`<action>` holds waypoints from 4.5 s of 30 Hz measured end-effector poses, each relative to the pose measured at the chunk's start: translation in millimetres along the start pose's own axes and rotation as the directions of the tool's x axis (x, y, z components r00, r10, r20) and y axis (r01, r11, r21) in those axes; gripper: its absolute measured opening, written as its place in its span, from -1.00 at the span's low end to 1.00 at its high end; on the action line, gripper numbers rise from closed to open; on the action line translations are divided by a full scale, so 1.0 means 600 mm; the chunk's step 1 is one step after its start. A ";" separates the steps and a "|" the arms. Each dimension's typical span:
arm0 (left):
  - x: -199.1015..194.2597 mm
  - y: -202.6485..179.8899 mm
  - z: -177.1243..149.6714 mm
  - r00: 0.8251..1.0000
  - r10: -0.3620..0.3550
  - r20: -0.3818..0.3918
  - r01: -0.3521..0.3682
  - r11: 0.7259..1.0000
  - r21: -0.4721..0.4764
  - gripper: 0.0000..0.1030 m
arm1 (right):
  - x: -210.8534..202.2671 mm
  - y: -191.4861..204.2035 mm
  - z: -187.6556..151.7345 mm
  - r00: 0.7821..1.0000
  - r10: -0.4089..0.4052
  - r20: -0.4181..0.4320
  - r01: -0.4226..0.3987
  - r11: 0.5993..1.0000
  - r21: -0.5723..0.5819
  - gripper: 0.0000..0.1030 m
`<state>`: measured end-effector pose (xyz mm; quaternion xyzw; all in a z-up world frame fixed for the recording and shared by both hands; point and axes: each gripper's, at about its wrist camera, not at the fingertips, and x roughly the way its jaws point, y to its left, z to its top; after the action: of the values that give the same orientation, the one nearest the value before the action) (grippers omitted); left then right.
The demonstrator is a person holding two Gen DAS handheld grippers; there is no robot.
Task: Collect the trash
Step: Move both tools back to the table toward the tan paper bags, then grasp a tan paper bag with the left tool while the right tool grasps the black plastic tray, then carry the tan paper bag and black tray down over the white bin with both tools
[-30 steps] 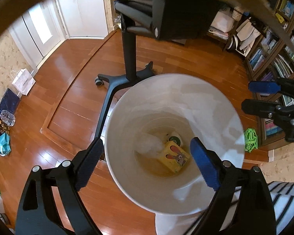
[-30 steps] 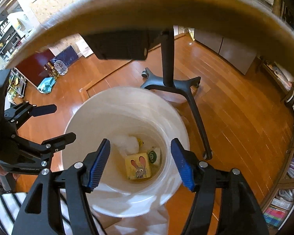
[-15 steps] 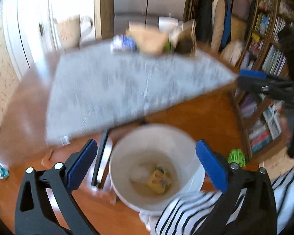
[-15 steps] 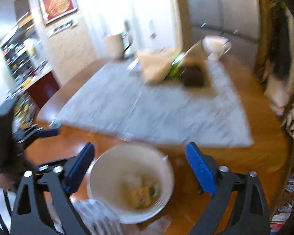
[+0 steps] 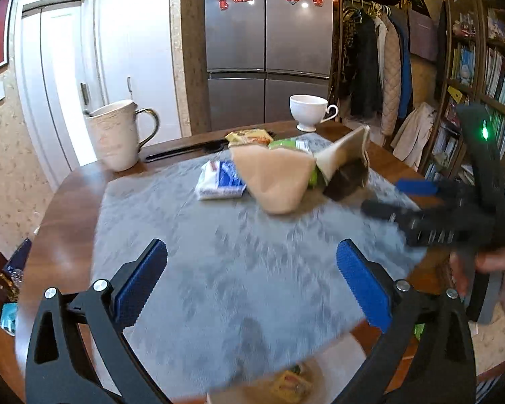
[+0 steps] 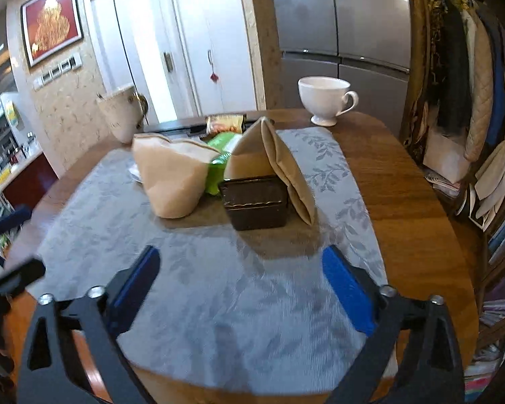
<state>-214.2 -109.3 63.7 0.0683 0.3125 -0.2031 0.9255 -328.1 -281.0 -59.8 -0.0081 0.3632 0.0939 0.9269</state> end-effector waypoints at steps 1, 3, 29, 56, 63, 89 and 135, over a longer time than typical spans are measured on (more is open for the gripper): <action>0.015 0.001 0.012 1.000 -0.012 -0.006 0.012 1.000 -0.003 0.97 | 0.008 -0.002 0.000 1.000 0.005 -0.013 -0.005 1.000 0.001 0.63; 0.036 0.002 0.025 1.000 -0.016 -0.013 0.016 1.000 -0.001 0.96 | 0.019 -0.007 0.002 0.999 0.018 -0.028 -0.018 1.000 0.002 0.57; 0.207 -0.035 0.098 0.993 -0.030 -0.115 0.041 0.994 0.100 0.86 | 0.051 -0.030 0.028 0.995 0.064 -0.080 -0.066 0.998 -0.017 0.51; 0.125 0.032 0.036 0.994 0.057 -0.091 -0.056 0.998 0.013 0.86 | 0.081 0.004 0.036 0.996 0.062 -0.056 -0.055 0.991 0.122 0.22; 0.123 0.043 0.028 0.995 0.051 -0.091 -0.052 0.998 -0.018 0.84 | 0.076 -0.002 0.033 0.992 0.120 -0.035 -0.114 0.985 0.130 0.01; 0.041 0.058 -0.031 0.994 0.071 -0.083 -0.078 0.993 -0.085 0.83 | 0.023 0.044 -0.009 0.968 0.249 -0.043 -0.244 0.965 0.100 -0.08; -0.102 0.032 -0.095 0.998 0.028 -0.059 -0.033 0.996 -0.087 0.83 | -0.115 0.097 -0.080 0.943 0.330 -0.039 -0.330 0.944 -0.014 -0.08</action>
<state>-281.6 -57.0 55.2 0.0379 0.3466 -0.1729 0.9212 -420.4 -239.2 -45.6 0.0418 0.3754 0.2512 0.8912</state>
